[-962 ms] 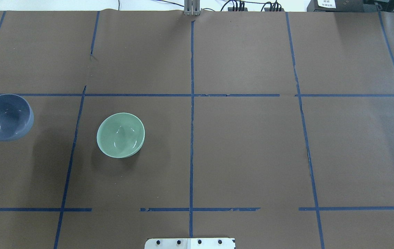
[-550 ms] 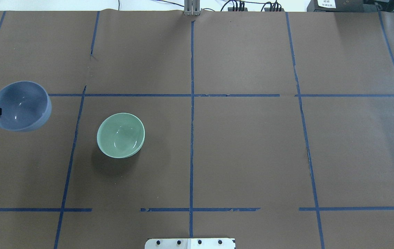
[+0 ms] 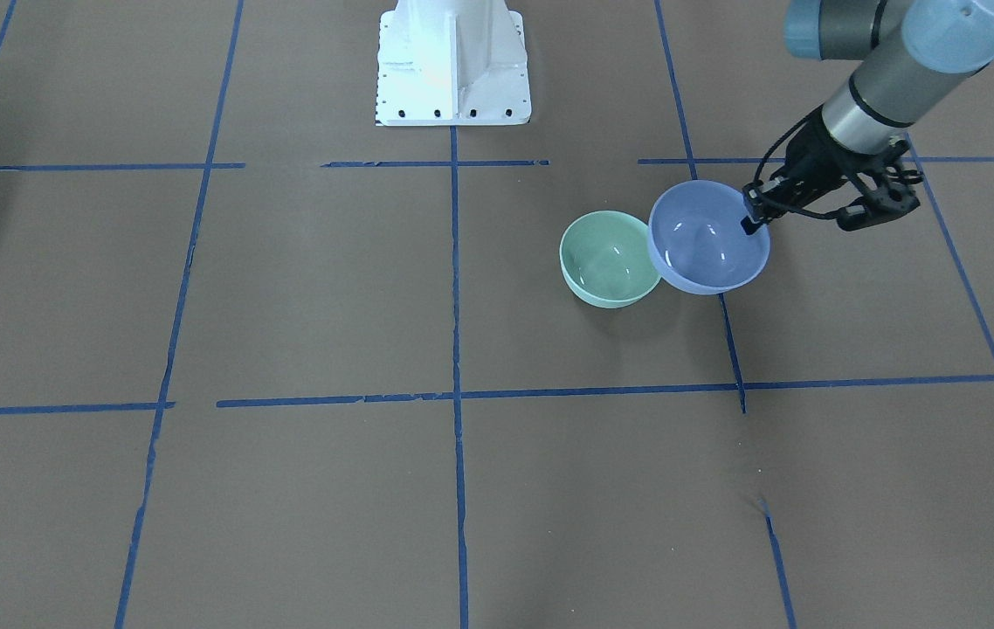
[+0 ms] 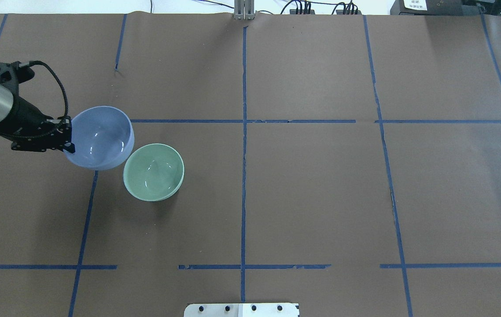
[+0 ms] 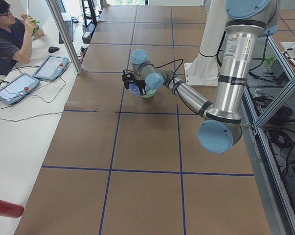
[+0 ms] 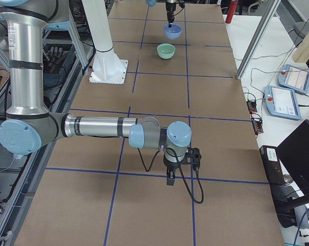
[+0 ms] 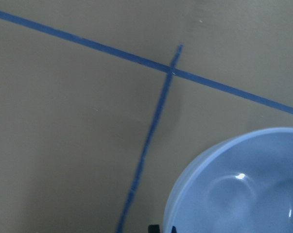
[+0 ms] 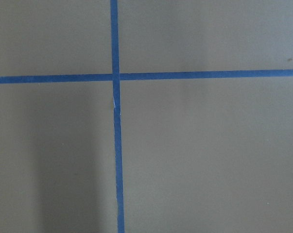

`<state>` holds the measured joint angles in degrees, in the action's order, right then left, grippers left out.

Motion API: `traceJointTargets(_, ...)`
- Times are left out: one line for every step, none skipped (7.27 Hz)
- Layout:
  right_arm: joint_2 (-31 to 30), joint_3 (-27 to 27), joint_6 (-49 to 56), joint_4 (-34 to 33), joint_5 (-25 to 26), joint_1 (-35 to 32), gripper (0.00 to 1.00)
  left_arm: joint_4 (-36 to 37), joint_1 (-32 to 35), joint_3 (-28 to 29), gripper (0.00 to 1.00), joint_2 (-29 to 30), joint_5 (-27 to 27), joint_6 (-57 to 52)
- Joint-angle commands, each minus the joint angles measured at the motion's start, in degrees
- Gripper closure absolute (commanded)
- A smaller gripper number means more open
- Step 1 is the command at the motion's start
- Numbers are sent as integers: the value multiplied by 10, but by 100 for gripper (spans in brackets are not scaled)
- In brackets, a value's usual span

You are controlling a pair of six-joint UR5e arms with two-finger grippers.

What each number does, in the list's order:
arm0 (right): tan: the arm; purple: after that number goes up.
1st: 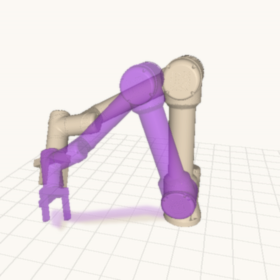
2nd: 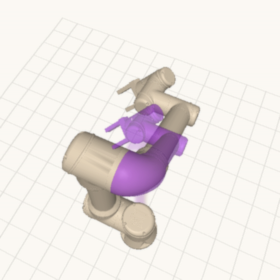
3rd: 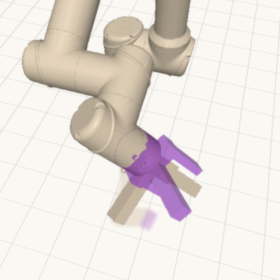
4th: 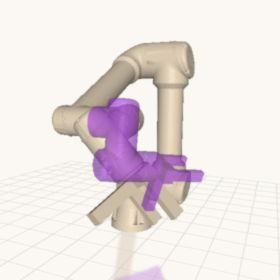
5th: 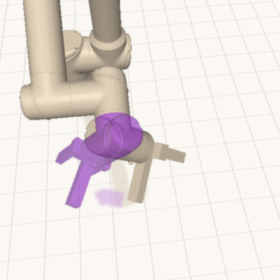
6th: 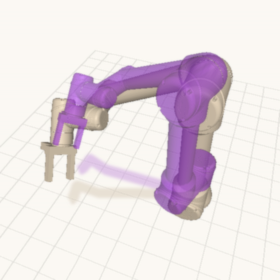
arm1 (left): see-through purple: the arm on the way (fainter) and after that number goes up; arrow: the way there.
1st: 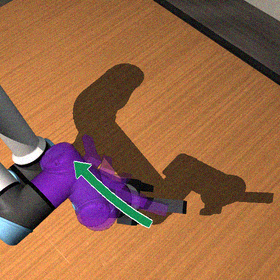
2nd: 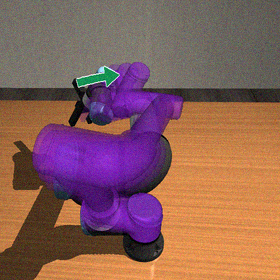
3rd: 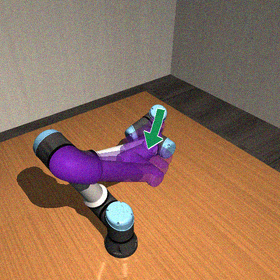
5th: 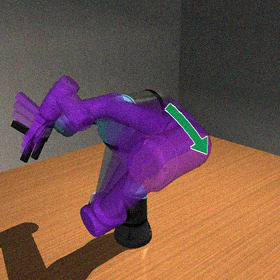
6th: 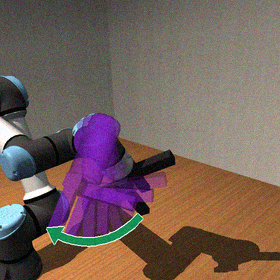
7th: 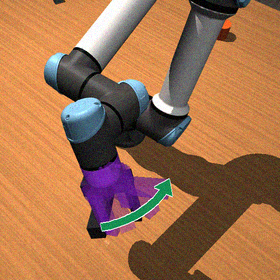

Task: Stack blue bowl on green bowl
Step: 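Lift the blue bowl with the left gripper and carry it over the green bowl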

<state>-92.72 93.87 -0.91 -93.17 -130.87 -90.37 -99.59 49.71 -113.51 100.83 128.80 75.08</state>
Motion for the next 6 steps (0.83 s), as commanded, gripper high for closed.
traceJointTargets(0, 0, 0, 0, 0, 0, 0, -1, -48, 41, 100, 53, -35, 60)
traceJointTargets(0, 0, -1, 0, 0, 0, 0, -3, -58, 49, 100, 53, -36, 62)
traceJointTargets(0, 0, -1, 0, 0, 0, 0, -4, -64, 49, 100, 53, -36, 65)
traceJointTargets(0, 0, 0, 0, 0, 0, 0, -4, -72, 52, 100, 53, -36, 65)
traceJointTargets(0, 0, -1, 0, 0, -1, 0, -5, -81, 58, 100, 53, -36, 65)
traceJointTargets(0, 0, -1, 0, 0, 0, 0, -5, -88, 60, 100, 53, -36, 65)
